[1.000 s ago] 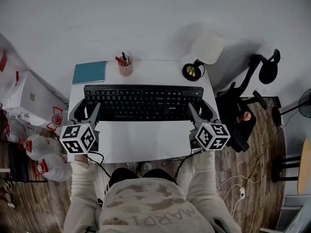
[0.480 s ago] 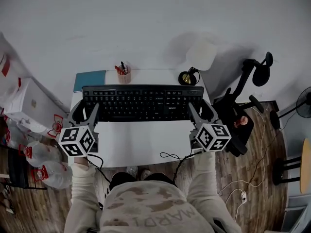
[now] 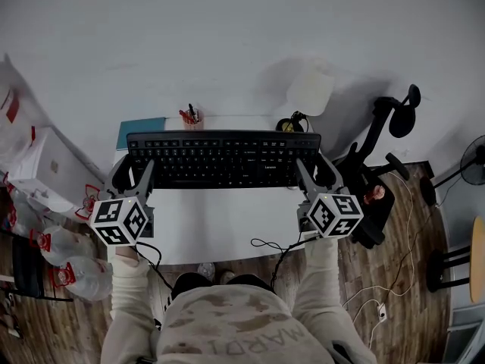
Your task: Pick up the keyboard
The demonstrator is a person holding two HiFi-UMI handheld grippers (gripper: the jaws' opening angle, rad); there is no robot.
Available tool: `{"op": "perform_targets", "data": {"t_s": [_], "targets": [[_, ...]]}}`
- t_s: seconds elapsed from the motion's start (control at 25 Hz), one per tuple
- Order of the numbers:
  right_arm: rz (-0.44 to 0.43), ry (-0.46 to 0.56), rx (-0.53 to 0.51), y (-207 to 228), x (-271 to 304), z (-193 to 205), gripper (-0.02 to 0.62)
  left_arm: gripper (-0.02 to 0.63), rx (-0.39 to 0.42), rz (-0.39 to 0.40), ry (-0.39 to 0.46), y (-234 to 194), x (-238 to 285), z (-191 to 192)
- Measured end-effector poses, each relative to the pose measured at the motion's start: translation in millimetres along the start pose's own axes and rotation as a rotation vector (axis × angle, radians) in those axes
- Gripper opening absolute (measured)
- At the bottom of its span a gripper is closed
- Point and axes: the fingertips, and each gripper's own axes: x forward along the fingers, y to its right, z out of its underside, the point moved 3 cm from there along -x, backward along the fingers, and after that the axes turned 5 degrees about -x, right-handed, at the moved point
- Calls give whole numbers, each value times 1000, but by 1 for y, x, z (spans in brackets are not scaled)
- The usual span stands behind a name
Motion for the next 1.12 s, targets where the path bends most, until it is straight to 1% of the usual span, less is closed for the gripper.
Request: {"op": "perform_targets", "data": {"t_s": [0.56,0.76,1.12], "targets": [[-18,84,-11,-9,2,-30,255,261,34,-4,92,2,-11,-37],[-24,108,-21,-20,8,-43,255,261,36,-4,123,-6,-15,-50],[-30,133,-33,-28,6,-52,255,261,35,-4,155,-9,-21,-58]]}}
